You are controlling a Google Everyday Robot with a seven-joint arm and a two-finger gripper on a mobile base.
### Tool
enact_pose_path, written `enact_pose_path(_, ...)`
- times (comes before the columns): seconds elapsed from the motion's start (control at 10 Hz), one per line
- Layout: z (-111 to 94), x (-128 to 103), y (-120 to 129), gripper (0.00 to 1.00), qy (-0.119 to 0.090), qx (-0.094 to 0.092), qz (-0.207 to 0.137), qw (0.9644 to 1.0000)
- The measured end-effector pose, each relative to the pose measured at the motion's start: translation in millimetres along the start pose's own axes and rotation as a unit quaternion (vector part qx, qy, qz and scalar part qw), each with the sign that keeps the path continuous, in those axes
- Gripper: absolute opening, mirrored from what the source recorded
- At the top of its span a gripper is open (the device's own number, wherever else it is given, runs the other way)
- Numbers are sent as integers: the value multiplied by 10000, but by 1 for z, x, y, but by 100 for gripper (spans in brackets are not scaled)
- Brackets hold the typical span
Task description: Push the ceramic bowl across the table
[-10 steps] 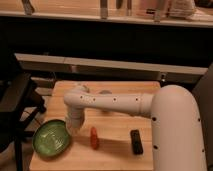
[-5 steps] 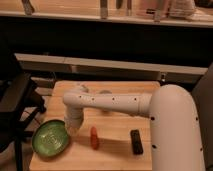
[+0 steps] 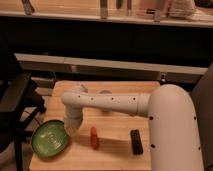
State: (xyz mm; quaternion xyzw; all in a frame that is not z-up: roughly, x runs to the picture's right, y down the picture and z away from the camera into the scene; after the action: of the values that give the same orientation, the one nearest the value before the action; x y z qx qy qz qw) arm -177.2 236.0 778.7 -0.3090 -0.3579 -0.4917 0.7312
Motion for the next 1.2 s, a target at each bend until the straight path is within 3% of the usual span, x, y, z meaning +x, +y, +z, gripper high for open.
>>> enact_pose_path(1.2, 0, -4, -7, 1, -81, -25, -74, 9999)
